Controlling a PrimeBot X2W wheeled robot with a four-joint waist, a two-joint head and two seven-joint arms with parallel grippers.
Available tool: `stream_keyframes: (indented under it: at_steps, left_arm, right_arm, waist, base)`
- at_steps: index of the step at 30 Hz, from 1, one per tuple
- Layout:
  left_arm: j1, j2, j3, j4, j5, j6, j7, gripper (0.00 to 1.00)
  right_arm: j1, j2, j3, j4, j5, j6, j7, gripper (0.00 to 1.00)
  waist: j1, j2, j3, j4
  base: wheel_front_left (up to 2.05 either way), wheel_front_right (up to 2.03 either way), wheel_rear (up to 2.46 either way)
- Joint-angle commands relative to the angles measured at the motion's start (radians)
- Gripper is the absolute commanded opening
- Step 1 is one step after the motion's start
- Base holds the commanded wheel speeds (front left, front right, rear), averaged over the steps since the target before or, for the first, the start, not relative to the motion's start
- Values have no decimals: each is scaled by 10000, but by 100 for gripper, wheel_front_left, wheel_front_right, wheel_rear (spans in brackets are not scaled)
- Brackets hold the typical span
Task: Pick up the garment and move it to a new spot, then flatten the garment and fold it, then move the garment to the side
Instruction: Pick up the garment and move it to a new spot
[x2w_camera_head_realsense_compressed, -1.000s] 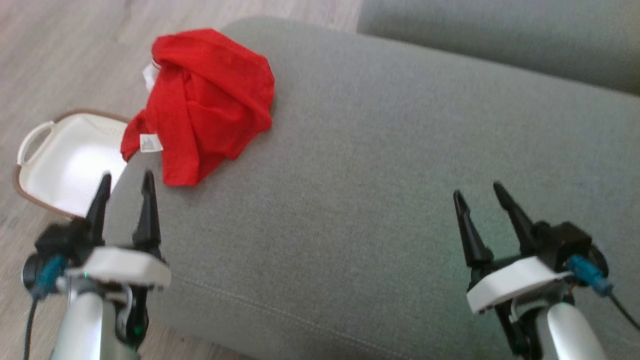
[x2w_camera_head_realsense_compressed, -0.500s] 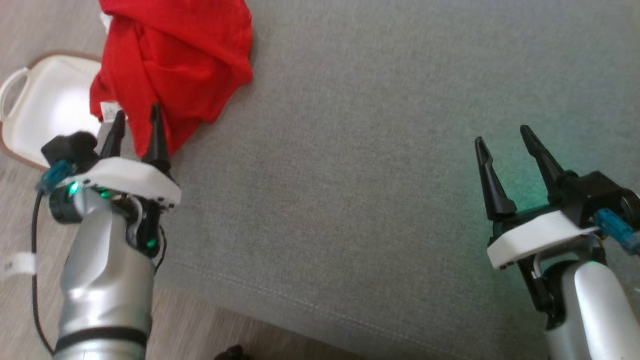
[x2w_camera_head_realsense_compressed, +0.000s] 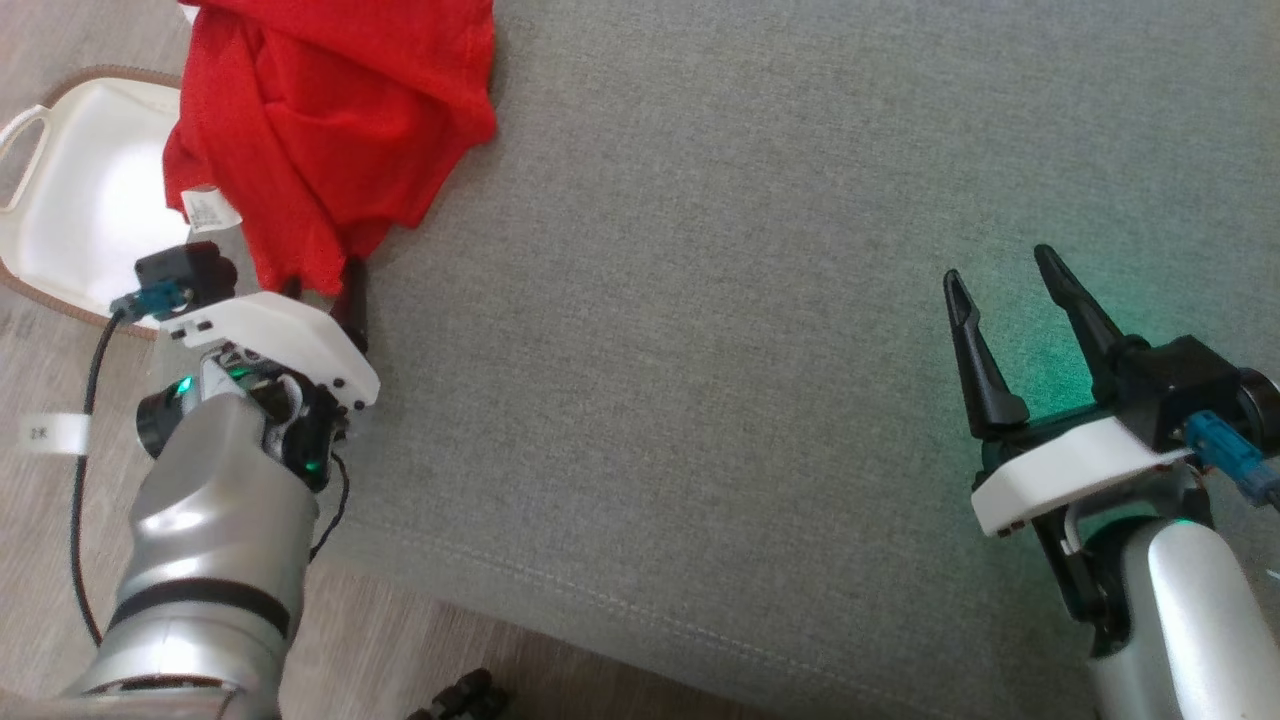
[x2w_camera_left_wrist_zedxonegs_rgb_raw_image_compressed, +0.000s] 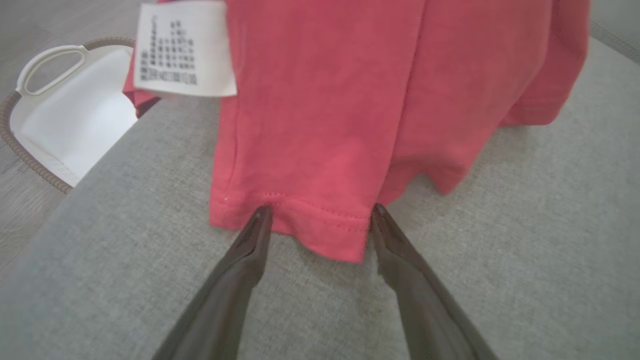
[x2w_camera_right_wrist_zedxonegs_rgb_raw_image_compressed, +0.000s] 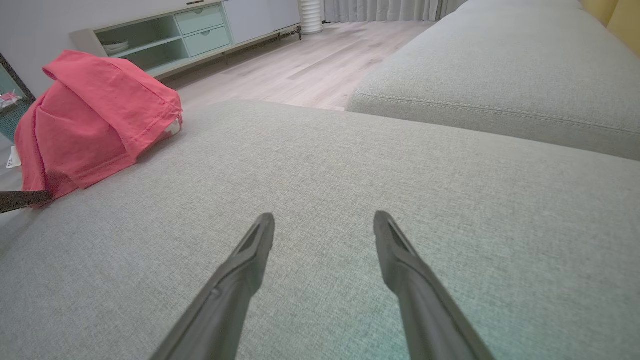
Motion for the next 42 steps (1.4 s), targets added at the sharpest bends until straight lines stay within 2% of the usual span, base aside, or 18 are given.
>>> stream_keyframes:
  at_steps: [1, 3, 4, 5, 6, 13, 19, 24, 31, 37, 42]
  left_arm:
    - [-225, 601, 137, -76, -91, -55, 31, 100]
    - [-301, 636, 30, 50, -304, -56, 227, 100]
    - [-318, 646, -12, 83, -441, -56, 319, 63]
    - [-327, 665, -94, 95, -542, -56, 397, 21]
    - [-327, 716, -165, 49, -620, -56, 307, 0]
    - [-323, 1266, -430, -91, -710, -56, -969, 0]
    - [-242, 1756, -536, -971, -325, 114, -1377, 0]
    - [420, 2144, -318, -3552, 261, 555, -1391, 0]
    - [1581, 2398, -304, -6429, 861, 829, -1393, 0]
    - [2417, 2347, -605, -8554, 998, 972, -1012, 0]
    - [2942, 2276, -827, -10057, 1046, 1078, -586, 0]
  right_arm:
    - [-325, -73, 283, -399, -37, -9, 29, 100]
    - [-351, -78, 305, -387, -31, -9, 29, 100]
    - [-355, -72, 297, -382, -35, -9, 23, 100]
    - [-349, -59, 282, -380, -33, -9, 14, 100]
    - [-330, -51, 265, -376, -32, -9, 2, 100]
    - [-189, -3, 67, -347, -36, -9, -61, 100]
    - [5, 123, -24, -137, 43, -9, -289, 100]
    - [232, 267, -67, 118, 174, -9, -542, 100]
    - [629, 462, -114, 440, 351, -9, -831, 100]
    - [951, 542, -221, 457, 385, -9, -902, 100]
    - [1026, 574, -306, 319, 391, -9, -866, 100]
  waist:
    - [-1, 0, 27, -27]
    - [-1, 0, 54, -77]
    - [-1, 0, 64, -101]
    - [-1, 0, 70, -120]
    - [-1, 0, 60, -130]
    - [-1, 0, -234, -152]
    - [-1, 0, -1065, -74]
    - [-1, 0, -1911, -121]
    - [-1, 0, -3051, -497]
    - [-1, 0, -3622, -1088]
    - [-1, 0, -3646, -1627]
  base:
    - [0, 0, 0]
    - [0, 0, 0]
    - [0, 0, 0]
    - [0, 0, 0]
    - [0, 0, 0]
    - [0, 0, 0]
    - [0, 0, 0]
    - [0, 0, 0]
    - [0, 0, 0]
    - [0, 0, 0]
    - [0, 0, 0]
